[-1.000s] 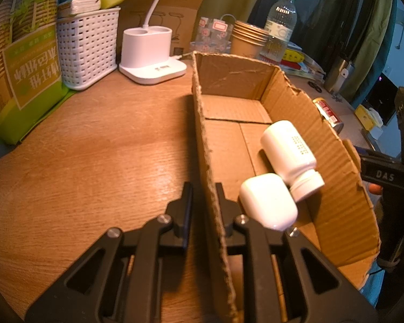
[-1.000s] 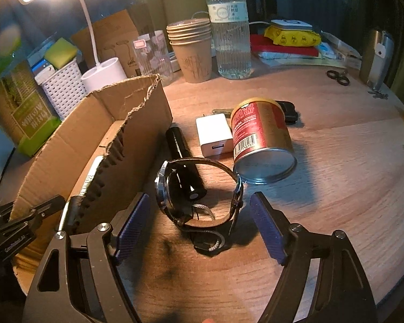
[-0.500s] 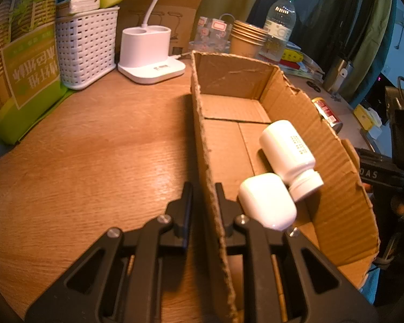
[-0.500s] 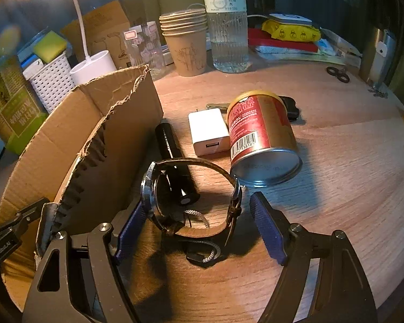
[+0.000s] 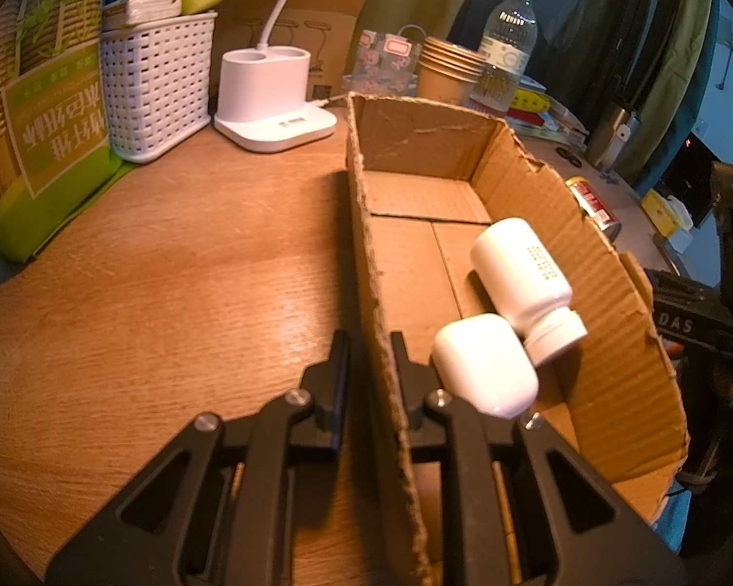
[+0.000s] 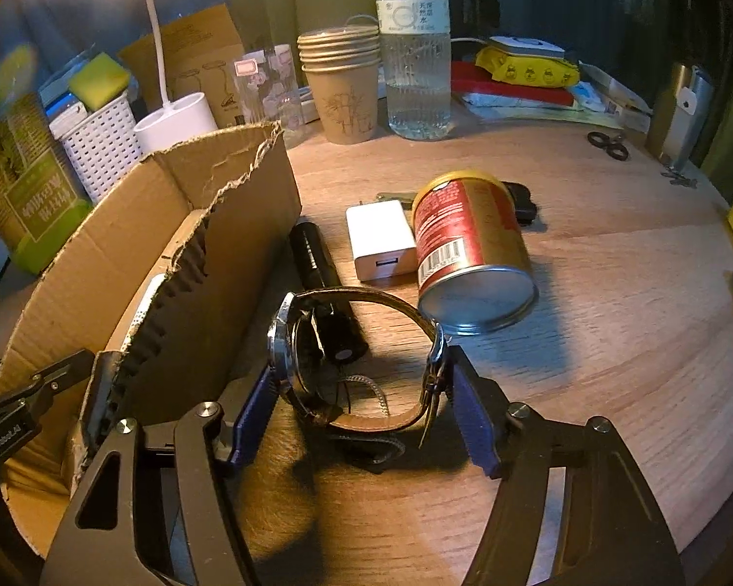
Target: Organize rigid objects
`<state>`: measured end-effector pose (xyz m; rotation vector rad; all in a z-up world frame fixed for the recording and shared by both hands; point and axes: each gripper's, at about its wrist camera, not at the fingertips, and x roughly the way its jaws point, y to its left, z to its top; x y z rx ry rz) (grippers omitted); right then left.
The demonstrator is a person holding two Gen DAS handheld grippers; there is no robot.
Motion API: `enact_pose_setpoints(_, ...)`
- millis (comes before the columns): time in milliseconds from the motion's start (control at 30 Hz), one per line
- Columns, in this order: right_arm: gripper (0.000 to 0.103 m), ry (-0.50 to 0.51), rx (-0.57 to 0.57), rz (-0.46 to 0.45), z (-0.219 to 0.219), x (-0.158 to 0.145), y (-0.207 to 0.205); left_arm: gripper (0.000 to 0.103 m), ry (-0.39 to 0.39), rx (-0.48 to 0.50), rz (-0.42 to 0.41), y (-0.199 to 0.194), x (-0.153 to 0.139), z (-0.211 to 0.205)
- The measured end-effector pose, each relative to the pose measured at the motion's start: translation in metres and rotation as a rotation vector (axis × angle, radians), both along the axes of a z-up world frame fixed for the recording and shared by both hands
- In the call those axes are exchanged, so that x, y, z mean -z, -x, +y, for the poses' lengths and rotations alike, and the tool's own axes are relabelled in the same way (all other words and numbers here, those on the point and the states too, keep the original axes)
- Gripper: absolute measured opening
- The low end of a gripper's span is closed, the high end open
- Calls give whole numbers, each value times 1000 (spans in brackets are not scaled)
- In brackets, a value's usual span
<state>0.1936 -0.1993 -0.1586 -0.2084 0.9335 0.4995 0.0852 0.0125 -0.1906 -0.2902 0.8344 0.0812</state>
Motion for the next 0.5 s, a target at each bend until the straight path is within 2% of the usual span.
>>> enact_pose_setpoints(500, 69, -33, 10, -53, -9, -32, 15, 16, 3, 4, 0, 0, 0, 0)
